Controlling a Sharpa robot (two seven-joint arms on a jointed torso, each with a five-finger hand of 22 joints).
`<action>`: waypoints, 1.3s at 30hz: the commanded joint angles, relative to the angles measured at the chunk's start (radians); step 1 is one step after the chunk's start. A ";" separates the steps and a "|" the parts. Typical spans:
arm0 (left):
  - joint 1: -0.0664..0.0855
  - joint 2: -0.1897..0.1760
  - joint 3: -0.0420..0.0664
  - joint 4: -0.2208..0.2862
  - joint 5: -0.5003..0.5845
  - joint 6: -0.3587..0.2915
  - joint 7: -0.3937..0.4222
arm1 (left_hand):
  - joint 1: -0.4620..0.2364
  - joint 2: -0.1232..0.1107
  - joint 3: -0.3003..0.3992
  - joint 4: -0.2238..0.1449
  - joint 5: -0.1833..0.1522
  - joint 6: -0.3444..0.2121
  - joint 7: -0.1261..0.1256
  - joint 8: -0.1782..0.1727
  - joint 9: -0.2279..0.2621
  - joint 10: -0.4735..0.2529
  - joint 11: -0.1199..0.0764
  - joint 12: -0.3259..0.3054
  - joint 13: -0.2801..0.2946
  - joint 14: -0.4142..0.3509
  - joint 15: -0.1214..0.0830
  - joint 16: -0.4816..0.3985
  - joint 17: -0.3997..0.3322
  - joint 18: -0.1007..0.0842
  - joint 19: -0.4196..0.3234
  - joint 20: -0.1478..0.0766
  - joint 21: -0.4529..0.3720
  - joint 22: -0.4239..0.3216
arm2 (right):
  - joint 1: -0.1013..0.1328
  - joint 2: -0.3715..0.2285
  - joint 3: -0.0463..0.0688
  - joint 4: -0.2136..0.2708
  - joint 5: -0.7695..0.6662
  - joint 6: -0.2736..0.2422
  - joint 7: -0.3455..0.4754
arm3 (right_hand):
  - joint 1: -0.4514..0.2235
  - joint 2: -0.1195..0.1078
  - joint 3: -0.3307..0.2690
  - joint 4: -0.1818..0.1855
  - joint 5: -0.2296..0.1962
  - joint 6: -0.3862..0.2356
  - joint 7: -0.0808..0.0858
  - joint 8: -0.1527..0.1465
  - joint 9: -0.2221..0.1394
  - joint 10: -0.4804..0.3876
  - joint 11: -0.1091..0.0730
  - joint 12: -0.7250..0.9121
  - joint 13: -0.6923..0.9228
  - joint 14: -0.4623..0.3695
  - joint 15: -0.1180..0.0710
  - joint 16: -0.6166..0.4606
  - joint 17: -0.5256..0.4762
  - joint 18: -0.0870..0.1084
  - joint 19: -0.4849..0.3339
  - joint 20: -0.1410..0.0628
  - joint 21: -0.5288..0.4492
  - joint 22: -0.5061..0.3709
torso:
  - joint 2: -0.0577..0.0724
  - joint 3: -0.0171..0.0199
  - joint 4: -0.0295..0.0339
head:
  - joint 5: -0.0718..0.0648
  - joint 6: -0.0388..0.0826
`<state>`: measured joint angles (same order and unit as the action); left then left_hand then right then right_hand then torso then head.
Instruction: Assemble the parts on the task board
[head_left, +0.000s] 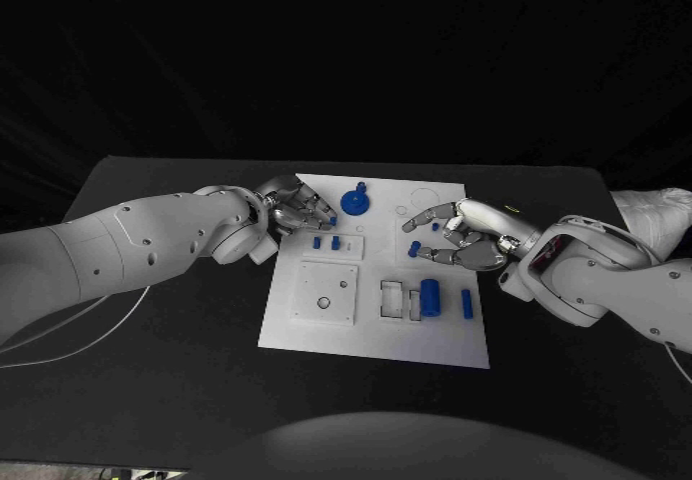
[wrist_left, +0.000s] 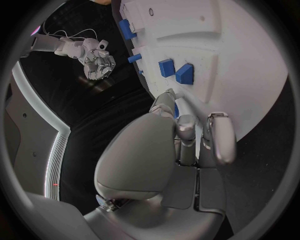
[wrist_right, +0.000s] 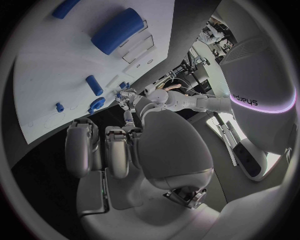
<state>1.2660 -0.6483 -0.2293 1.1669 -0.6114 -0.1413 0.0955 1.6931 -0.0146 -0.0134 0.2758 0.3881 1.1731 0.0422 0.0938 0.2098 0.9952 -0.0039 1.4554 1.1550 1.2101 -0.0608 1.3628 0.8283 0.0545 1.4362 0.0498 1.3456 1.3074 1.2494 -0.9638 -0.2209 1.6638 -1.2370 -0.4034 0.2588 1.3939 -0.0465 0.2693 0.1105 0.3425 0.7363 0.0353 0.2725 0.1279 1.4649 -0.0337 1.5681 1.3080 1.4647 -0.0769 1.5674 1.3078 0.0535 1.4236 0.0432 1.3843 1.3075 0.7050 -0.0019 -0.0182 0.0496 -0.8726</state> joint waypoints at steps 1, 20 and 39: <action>-0.001 0.008 0.001 -0.005 0.011 0.009 0.001 | 0.011 0.000 0.009 0.001 -0.006 -0.006 -0.002 0.000 0.000 -0.007 -0.001 -0.006 -0.004 -0.008 -0.002 -0.006 -0.003 0.002 -0.008 0.001 -0.005 0.190 | -0.001 -0.001 0.000 0.002 -0.001 0.015 -0.002 | -0.001 0.010 0.002 0.002 -0.005 0.005 -0.002 -0.004 0.001 0.106 -0.004 0.003 0.263 0.106 -0.001 0.003 0.263 -0.003 0.002 -0.006 0.003 0.197 | 0.000 -0.0005 -0.0002 | 0.000 0.000; -0.001 0.009 0.001 -0.023 0.011 0.033 -0.001 | 0.017 -0.004 0.013 -0.001 -0.004 -0.006 -0.001 0.000 -0.001 -0.023 0.000 -0.015 -0.017 -0.016 -0.001 -0.011 -0.011 0.003 -0.012 0.001 -0.010 0.188 | -0.001 -0.003 0.000 0.004 0.004 0.021 -0.006 | -0.001 0.012 0.003 0.003 -0.007 0.012 -0.001 -0.004 0.003 0.106 -0.003 0.003 0.263 0.106 -0.001 0.003 0.263 -0.003 0.002 -0.006 0.002 0.197 | 0.000 -0.0003 0.0013 | -0.001 0.000; -0.002 0.008 0.001 -0.024 0.011 0.032 -0.003 | 0.017 -0.007 0.013 -0.001 -0.003 -0.005 -0.001 0.000 -0.002 -0.036 0.000 -0.020 -0.027 -0.022 -0.001 -0.015 -0.019 0.004 -0.016 0.002 -0.016 0.186 | -0.001 0.002 0.000 0.001 0.005 0.022 -0.006 | -0.001 0.013 0.003 0.003 -0.009 0.017 0.001 -0.004 0.004 0.106 -0.002 0.003 0.263 0.106 -0.001 0.003 0.263 -0.003 0.002 -0.006 0.002 0.197 | 0.000 -0.0003 -0.0001 | 0.001 0.000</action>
<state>1.2647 -0.6420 -0.2292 1.1419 -0.6065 -0.1200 0.0904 1.7051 -0.0183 -0.0076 0.2754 0.3881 1.1731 0.0422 0.0906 0.2077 0.9630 -0.0040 1.4403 1.1286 1.1955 -0.0607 1.3512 0.8106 0.0545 1.4254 0.0534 1.3338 1.3073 1.2491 -0.9625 -0.2209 1.6643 -1.2306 -0.3956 0.2530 1.3896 -0.0421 0.2693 0.1105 0.3388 0.7469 0.0392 0.2725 0.1308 1.4649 -0.0337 1.5681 1.3080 1.4647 -0.0769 1.5673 1.3075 0.0534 1.4236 0.0432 1.3843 1.3080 0.7048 -0.0025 -0.0182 0.0509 -0.8726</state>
